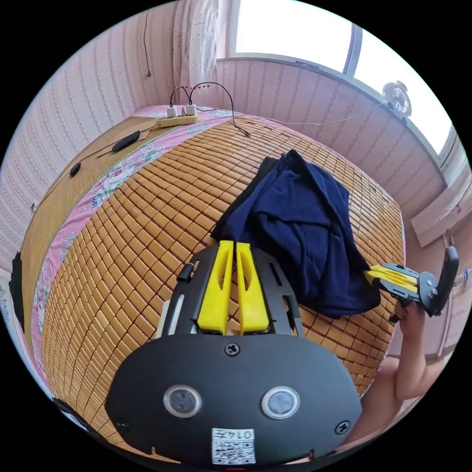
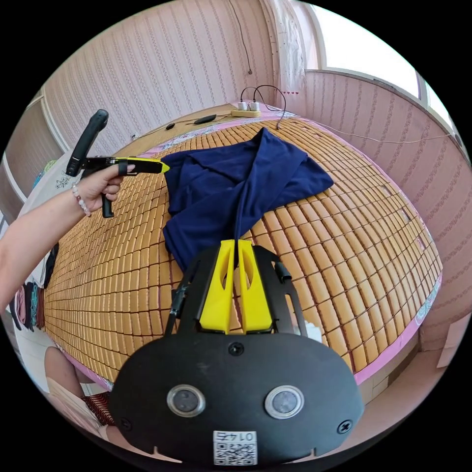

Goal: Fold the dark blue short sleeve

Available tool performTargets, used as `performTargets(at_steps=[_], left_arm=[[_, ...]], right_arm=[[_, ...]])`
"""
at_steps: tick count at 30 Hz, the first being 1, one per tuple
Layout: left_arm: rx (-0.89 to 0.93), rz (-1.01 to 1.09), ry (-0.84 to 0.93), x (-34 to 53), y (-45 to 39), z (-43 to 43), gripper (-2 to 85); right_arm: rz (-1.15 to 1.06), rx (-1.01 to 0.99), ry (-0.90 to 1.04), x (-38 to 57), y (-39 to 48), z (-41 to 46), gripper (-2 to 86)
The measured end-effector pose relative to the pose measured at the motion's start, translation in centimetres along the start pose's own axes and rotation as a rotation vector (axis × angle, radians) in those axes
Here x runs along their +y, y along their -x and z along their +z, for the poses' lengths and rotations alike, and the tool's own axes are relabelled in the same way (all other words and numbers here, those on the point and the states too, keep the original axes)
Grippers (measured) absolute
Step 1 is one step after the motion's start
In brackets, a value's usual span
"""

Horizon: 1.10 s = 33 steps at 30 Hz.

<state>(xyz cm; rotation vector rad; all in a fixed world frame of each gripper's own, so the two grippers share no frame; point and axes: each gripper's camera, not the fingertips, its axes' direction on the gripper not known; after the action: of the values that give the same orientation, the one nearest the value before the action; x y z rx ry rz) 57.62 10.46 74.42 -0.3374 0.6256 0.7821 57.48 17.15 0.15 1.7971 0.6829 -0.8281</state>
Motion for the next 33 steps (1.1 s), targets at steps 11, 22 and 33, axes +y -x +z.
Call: performTargets(at_steps=[11, 22, 33], left_arm=[[0.007, 0.055, -0.157, 10.1, -1.0, -18.7, -1.0], [-0.044, -0.386, 0.014, 43.0, 0.0, -35.7, -1.0], [0.104, -0.677, 0.082, 57.8, 0.3, -39.1, 0.0]], right_arm=[[0.003, -0.039, -0.216, 3.1, 2.2, -4.1, -0.6], [-0.297, -0.258, 0.152, 10.0, 15.8, -2.8, -0.3], [-0.359, -0.088, 0.302, 18.3, 27.0, -1.5, 9.8]])
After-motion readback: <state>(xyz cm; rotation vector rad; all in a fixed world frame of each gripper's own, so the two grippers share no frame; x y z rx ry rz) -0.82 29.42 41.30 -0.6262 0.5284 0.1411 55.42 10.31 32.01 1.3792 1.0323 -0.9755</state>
